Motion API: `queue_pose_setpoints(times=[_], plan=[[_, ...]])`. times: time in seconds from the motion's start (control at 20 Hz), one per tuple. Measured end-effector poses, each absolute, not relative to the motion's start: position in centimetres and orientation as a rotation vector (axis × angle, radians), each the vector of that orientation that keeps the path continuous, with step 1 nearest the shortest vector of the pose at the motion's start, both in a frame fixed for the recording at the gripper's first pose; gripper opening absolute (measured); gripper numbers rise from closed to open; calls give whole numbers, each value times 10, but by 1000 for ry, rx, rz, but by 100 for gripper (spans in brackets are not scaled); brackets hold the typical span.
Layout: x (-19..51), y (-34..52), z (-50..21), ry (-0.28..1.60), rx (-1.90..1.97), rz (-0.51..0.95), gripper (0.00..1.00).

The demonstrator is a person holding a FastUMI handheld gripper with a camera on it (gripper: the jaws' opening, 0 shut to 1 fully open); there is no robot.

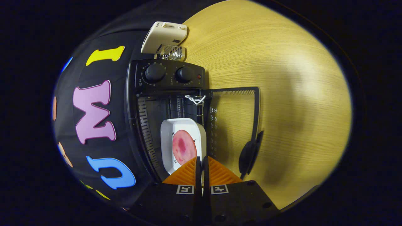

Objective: Open the toaster oven, put the food inside, and close the toaster oven door.

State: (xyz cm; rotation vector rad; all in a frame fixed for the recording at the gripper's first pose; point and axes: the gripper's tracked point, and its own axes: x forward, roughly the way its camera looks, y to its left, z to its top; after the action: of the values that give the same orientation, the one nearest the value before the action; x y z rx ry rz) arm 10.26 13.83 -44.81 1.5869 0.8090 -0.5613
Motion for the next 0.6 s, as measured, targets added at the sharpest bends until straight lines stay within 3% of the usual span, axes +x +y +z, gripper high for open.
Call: queue_pose_setpoints(times=[0.35, 0.6], plan=[[151, 143, -472, 709, 1577, -645, 5], [167, 137, -472, 645, 1619, -602, 10]])
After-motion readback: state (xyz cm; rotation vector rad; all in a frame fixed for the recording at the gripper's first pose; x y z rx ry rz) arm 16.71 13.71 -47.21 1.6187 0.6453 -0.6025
